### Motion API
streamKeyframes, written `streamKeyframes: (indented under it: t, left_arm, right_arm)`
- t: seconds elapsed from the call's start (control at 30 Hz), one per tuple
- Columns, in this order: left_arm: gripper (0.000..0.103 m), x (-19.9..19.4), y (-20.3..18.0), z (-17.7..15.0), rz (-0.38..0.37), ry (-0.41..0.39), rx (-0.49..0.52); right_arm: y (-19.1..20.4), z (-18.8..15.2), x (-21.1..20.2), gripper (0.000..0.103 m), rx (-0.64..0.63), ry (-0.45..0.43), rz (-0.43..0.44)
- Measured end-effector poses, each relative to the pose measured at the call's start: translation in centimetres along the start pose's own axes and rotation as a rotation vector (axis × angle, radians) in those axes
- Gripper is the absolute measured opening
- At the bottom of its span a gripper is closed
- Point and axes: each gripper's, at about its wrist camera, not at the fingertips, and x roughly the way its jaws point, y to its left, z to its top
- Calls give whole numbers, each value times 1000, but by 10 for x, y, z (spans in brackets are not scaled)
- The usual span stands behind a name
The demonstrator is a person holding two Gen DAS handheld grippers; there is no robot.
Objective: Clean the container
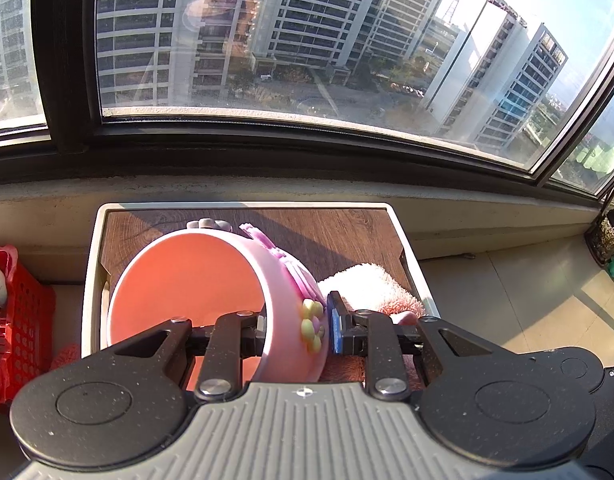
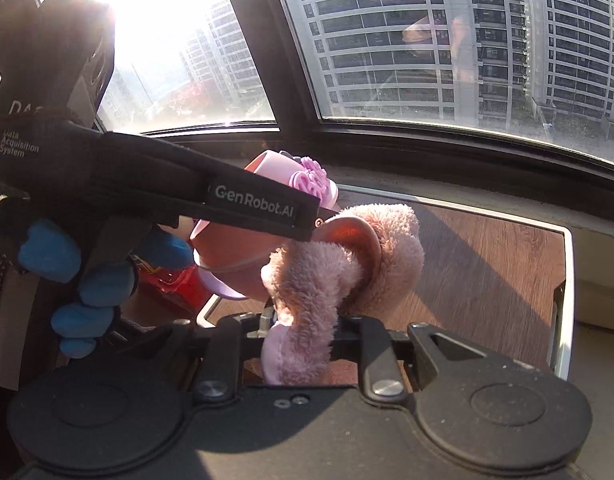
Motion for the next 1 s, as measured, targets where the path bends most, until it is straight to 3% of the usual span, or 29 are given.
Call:
streamKeyframes:
  t: [0.17,0.5,1.0]
  left_arm:
    - [24,-2,5,2,0,-5,-14]
    - [24,-1,-1,0,-38,9,8]
    - [24,1,3,2,-9,7,5]
  right_arm:
    - [5,0,-2,19,-44,9,34]
    - [-21,2,7,19,64,6,-135]
    - [3,1,-3,19,-27,0,-1]
